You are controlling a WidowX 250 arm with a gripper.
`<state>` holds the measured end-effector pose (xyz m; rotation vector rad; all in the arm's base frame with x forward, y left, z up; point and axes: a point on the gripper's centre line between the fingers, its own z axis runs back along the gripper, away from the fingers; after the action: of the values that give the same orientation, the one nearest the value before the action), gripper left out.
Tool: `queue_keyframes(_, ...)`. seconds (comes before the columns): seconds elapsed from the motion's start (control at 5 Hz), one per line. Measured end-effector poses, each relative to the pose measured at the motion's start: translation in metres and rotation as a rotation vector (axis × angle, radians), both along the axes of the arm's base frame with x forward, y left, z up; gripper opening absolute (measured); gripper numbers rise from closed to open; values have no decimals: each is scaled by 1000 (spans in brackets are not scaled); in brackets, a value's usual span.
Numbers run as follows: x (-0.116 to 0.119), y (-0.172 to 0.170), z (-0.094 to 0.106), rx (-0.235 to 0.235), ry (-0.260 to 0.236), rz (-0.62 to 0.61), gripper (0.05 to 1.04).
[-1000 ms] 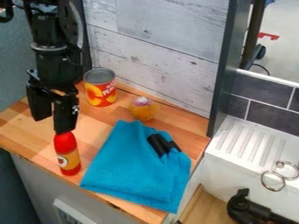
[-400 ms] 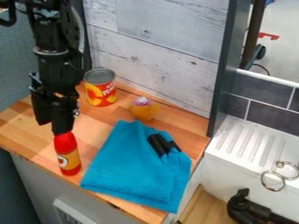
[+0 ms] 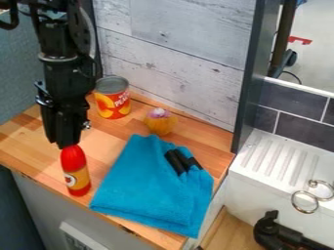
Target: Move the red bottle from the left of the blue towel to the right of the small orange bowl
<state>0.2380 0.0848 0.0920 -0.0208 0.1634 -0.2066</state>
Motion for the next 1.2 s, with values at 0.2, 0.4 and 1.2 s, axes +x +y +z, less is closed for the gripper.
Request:
queue_keyframes(0.2,8,-4,8,-20,-23,-16,328)
queue_keyframes(0.4,39,-29,41,4,-100,-121,328)
queue_keyframes(1.2,125,-96,50,-174,-335,-351,328)
